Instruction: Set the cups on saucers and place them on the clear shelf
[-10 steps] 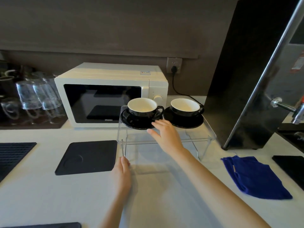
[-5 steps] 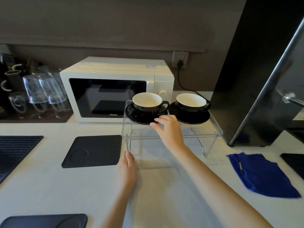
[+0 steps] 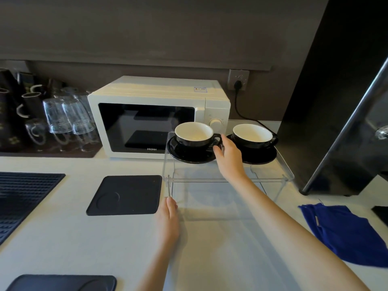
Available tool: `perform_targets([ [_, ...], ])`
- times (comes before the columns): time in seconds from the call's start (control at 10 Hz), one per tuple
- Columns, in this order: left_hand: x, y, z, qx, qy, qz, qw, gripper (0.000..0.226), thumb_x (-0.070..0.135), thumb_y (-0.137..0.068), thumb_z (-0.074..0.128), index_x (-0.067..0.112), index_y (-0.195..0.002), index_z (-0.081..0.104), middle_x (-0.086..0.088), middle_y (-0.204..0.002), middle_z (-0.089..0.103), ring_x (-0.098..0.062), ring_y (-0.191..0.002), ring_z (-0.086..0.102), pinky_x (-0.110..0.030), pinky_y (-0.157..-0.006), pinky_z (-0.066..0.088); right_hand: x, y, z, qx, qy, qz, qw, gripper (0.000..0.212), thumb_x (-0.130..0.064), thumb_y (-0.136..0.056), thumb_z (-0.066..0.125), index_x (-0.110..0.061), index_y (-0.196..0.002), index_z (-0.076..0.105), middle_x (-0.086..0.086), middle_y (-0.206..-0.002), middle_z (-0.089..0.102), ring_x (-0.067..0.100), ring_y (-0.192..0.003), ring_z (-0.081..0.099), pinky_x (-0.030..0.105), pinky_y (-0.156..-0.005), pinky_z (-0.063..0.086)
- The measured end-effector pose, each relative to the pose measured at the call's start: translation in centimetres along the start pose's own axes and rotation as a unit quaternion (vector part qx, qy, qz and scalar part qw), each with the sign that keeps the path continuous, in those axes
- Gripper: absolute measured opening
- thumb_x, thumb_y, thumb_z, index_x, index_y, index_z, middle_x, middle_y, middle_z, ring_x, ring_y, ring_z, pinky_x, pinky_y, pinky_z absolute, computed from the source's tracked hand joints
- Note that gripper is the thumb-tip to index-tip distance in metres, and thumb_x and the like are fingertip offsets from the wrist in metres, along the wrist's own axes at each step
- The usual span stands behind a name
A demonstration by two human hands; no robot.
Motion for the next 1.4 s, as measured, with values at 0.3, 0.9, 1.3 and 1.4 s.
perform_targets([
  [0.3,0.1,0.2,0.0,0.002,-0.006,0.0,1.0,0.034,0.024,-0.095,0.027,0.005,-0.074,0.045,-0.004,-0.068,0.046,-0.017,-0.062,0.042,-0.03,-0.06,0.036,0.3,-0.1,0.3,0.008,0.028,-0.015,0.999,0.049,-0.01,-0.095,0.042,-0.004,-0.142,0.027,0.015,-0.148,0.036,0.026,-0.137,0.033,0.03,-0.11,0.026],
  [0.9,0.0,0.0,0.1,0.011,-0.019,0.013,1.0,0.032,0.019,-0.094,0.028,0.002,-0.076,0.046,-0.012,-0.073,0.051,-0.02,-0.065,0.043,-0.032,-0.062,0.036,5.5,-1.9,-9.9,0.068,0.141,0.019,0.987,0.084,-0.053,-0.072,0.066,-0.004,-0.133,0.035,0.014,-0.137,0.043,0.029,-0.131,0.033,0.044,-0.105,0.033],
  [1.3,-0.6,-0.3,0.3,0.017,-0.023,0.022,0.999,0.038,0.026,-0.097,0.025,0.007,-0.074,0.048,-0.01,-0.075,0.055,-0.02,-0.07,0.049,-0.032,-0.065,0.038,5.4,-2.0,-10.5,0.005,0.144,0.013,0.989,0.078,-0.055,-0.075,0.062,-0.004,-0.128,0.038,0.014,-0.132,0.045,0.028,-0.126,0.036,0.042,-0.1,0.036],
  [1.4,-0.4,-0.2,0.3,0.019,-0.017,0.005,1.0,0.036,0.025,-0.096,0.026,0.008,-0.074,0.049,-0.013,-0.076,0.056,-0.02,-0.069,0.049,-0.033,-0.066,0.038,3.8,-1.5,-12.4,0.039,0.031,0.018,0.999,0.076,-0.044,-0.082,0.061,-0.011,-0.141,0.029,0.007,-0.148,0.033,0.022,-0.137,0.027,0.04,-0.11,0.027],
])
Point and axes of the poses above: each hand's wrist, its own y-axis away from the middle knuckle, its own z-axis out of the palm, x = y × z, the point moved 4 cm from there along -y, towards the middle knuckle
